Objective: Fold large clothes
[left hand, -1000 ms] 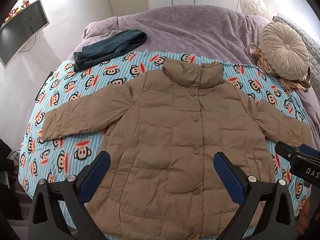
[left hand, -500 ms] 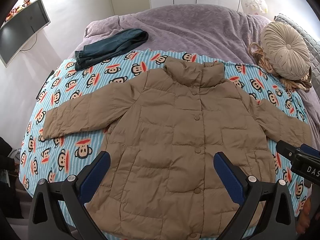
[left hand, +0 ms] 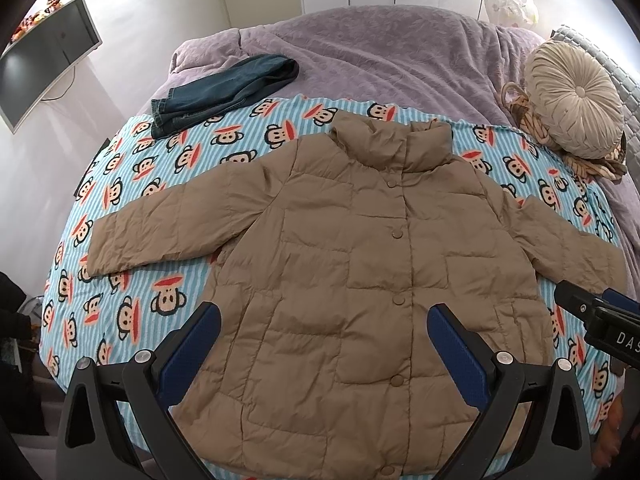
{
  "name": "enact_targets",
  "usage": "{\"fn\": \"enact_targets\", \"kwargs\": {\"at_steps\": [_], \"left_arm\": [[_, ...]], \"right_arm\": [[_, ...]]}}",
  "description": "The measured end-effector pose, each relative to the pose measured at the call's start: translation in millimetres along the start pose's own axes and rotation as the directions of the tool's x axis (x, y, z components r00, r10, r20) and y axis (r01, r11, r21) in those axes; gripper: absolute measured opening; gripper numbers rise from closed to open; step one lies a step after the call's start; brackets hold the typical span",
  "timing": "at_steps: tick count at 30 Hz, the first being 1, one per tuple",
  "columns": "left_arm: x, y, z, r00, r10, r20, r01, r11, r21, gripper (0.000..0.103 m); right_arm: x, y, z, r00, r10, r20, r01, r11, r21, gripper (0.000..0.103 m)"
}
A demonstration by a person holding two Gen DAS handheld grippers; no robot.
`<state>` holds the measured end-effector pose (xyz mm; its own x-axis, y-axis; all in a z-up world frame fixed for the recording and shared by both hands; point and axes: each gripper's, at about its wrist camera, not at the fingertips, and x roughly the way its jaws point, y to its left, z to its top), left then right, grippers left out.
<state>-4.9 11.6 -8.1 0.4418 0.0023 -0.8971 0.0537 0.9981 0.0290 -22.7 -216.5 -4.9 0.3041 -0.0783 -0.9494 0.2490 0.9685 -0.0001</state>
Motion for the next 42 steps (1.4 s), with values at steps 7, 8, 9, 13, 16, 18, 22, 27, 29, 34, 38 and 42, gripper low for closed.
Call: {"fn": "enact_targets", "kwargs": {"at_steps": [7,8,9,13,16,18,22,27,29,34,38,42], "left_arm": [[2.4,4.5,-4.3,1.000,-0.003,-0.016,0.003,1.000,-0.004,0.103],[2.6,5.1,-4.9,0.999,-0.007,-0.033,0.006,1.000,-0.005,0.103],[3.5,5.3,-5.2,0.999,-0.008,-0.037,0.008,1.000,-0.006,0.103],[3.4,3.2,-2.1,0.986,-0.034,-0.162,0.031,0.999,-0.023,0.103],[2.3,0.4,-0.5,0.993,-0.024,-0.120,0.022,1.000,-0.019,0.103],[3.1,1.1,-1.0,0.997,-0.022,-0.075,0.020,1.000,-0.018,0.103],[3.2,1.9,-1.1,0.998,-0.024,-0.060,0.022,1.000,-0.021,0.103],[2.2,5.5,-2.3,0.998,-0.018,-0.065,0.016,0.999,-0.031,0.103],[2.1,5.0,-1.9,0.998,-0.030,-0.063,0.028,0.999,-0.037,0.103],[1.2,3.4,-0.6,0.997,-0.042,-0.067,0.039,0.998,-0.044,0.103],[0.2,1.0,-0.1,0.997,-0.007,-0.080,0.005,1.000,-0.025,0.103],[0.2,0.1,-0.4,0.997,-0.009,-0.077,0.007,1.000,-0.028,0.103]], "right_arm": [[2.3,0.0,-0.3,1.000,0.001,-0.002,-0.001,1.000,0.001,0.103],[2.3,-0.2,0.0,1.000,0.002,-0.002,-0.002,1.000,0.001,0.103],[3.1,0.4,-1.3,1.000,0.003,-0.003,-0.003,1.000,0.001,0.103],[5.6,-0.6,-2.9,1.000,0.012,-0.007,-0.012,1.000,0.003,0.103],[7.5,-1.2,-3.7,1.000,0.016,-0.011,-0.016,1.000,0.002,0.103],[7.6,-1.9,-1.5,1.000,0.018,-0.014,-0.018,1.000,0.003,0.103],[7.3,-0.7,1.6,0.999,0.022,-0.024,-0.022,1.000,0.002,0.103],[7.2,0.6,2.0,0.999,0.026,-0.025,-0.026,1.000,-0.001,0.103],[6.5,3.3,2.6,0.999,0.026,-0.026,-0.026,1.000,-0.005,0.103],[5.6,5.6,2.8,0.999,0.026,-0.028,-0.026,1.000,-0.007,0.103],[4.7,6.4,2.4,0.999,0.024,-0.026,-0.025,1.000,-0.008,0.103],[3.4,5.6,3.0,0.999,0.023,-0.030,-0.023,1.000,-0.001,0.103]]}}
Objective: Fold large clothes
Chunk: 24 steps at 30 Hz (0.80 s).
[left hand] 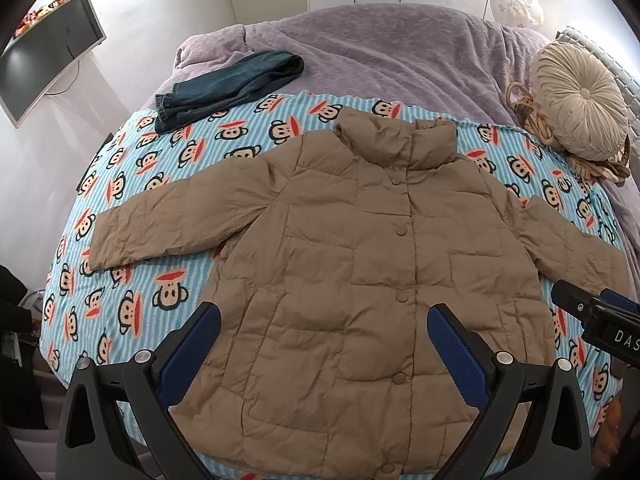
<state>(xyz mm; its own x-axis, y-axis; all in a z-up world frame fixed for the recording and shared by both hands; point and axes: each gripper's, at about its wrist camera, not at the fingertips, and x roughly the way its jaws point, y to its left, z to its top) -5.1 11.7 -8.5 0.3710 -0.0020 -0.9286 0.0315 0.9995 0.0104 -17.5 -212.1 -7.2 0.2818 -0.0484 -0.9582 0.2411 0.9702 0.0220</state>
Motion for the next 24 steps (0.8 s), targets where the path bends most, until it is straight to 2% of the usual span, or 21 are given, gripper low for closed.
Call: {"fn": "enact_targets", "kwargs": {"at_steps": [12,20,24], "left_arm": [[-0.3,-2.9,2.5,1.000,0.009,-0.005,-0.009,1.000,0.013,0.103],[7.9,12.5,0.1,0.996,-0.090,0.000,0.090,0.996,-0.023,0.103],[17.1,28.5,0.5,0.995,-0.095,-0.020,0.095,0.995,-0.032,0.103]], "right_arm": [[-4.6,-3.7,0.5,1.000,0.002,0.001,-0.002,1.000,0.011,0.103],[-4.5,-5.0,-3.6,1.000,0.003,-0.017,-0.002,0.999,0.036,0.103],[-1.0,-1.4,-7.3,0.999,0.012,-0.033,-0.010,0.998,0.055,0.103]]}}
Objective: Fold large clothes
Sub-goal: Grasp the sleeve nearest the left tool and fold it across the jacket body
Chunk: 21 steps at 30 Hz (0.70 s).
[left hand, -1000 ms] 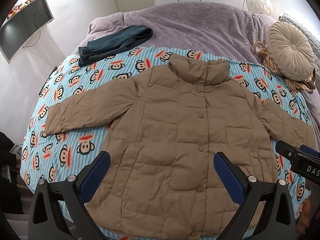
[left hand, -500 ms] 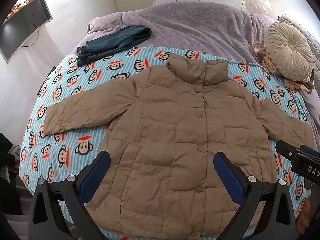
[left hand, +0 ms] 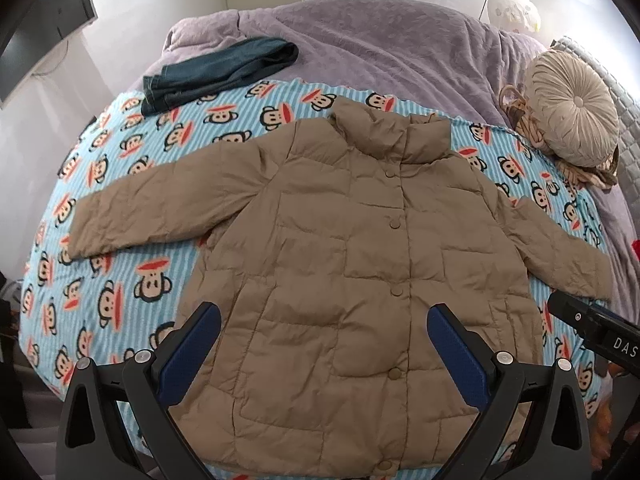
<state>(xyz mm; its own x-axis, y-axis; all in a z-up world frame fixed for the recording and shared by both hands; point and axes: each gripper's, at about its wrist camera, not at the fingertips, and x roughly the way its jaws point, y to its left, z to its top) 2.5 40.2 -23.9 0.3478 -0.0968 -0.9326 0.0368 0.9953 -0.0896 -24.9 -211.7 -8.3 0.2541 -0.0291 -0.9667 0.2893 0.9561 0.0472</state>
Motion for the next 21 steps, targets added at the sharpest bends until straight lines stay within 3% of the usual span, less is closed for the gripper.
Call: {"fn": "enact_targets", "kwargs": {"at_steps": [6,11,15,21], "left_arm": [[23.0,60.5,3.5,0.999,-0.018,-0.030,0.016,0.997,-0.080,0.103],[59.2,143.9,5.8,1.000,-0.005,-0.019,0.001,0.979,-0.203,0.103],[92.0,224.6,9.2,1.000,-0.018,0.002,0.018,0.941,-0.339,0.103],[147.9,330.4,8.2,0.995,-0.073,0.064,0.096,0.845,-0.526,0.103]], "right_arm": [[13.8,21.0,-7.1,0.999,0.015,-0.040,-0.015,1.000,0.004,0.103],[36.1,57.3,-15.8,0.998,0.018,-0.059,-0.018,1.000,-0.003,0.103],[57.9,93.7,-22.2,0.996,0.044,-0.082,-0.045,0.999,-0.015,0.103],[87.5,146.6,-26.0,0.985,0.130,-0.112,-0.132,0.991,-0.010,0.103]]}}
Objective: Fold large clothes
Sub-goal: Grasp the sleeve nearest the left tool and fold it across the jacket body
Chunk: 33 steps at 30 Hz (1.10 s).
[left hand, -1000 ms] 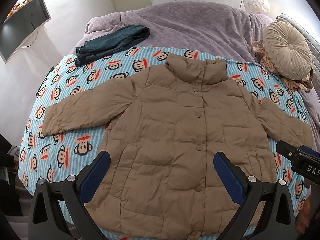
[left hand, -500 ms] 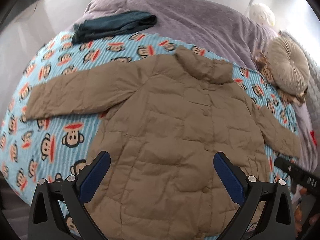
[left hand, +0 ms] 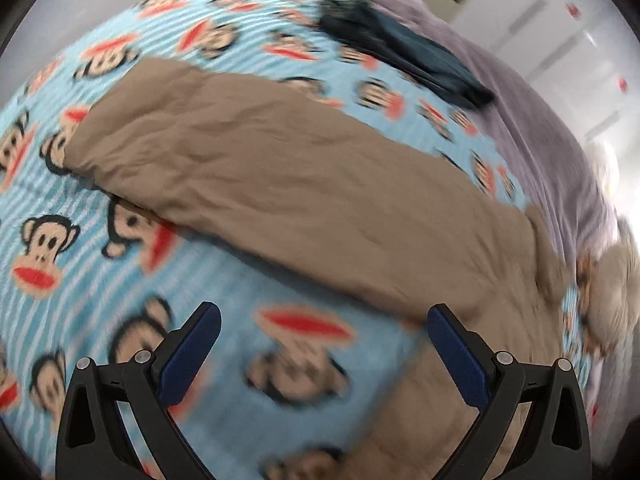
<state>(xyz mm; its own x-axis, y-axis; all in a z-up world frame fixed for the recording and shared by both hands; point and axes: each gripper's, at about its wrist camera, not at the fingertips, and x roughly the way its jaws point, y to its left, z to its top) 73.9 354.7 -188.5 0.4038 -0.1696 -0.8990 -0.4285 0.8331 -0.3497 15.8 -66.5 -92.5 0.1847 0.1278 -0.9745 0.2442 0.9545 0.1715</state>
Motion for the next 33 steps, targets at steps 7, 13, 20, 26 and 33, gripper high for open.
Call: {"fn": "enact_targets", "kwargs": {"at_steps": [7,13,20,26,33], "left_arm": [[49.9,52.6,40.5,0.987,-0.156,0.041,0.161,0.969,-0.188,0.103],[57.1,53.8,72.0,0.977,-0.156,0.146,0.184,0.961,-0.208,0.090],[45.9,56.4,90.7,0.962,-0.194,0.193,0.225,0.963,-0.151,0.013],[-14.4,18.0,91.9,0.922,-0.246,0.298,0.258,0.966,0.000,0.013],[-63.5,-55.3,78.2,0.897,-0.310,0.314,0.246,0.942,0.227,0.013]], "right_arm": [[35.7,55.0,3.9,0.999,0.010,-0.042,-0.013,0.996,-0.083,0.103],[51.8,84.8,13.7,0.999,0.033,-0.043,-0.037,0.995,-0.097,0.103],[69.8,102.0,40.3,0.999,0.040,-0.023,-0.043,0.987,-0.156,0.103],[91.6,110.5,78.6,0.993,0.117,-0.013,-0.118,0.980,-0.157,0.089],[141.4,131.3,110.3,0.947,0.317,-0.046,-0.320,0.942,-0.100,0.019]]}}
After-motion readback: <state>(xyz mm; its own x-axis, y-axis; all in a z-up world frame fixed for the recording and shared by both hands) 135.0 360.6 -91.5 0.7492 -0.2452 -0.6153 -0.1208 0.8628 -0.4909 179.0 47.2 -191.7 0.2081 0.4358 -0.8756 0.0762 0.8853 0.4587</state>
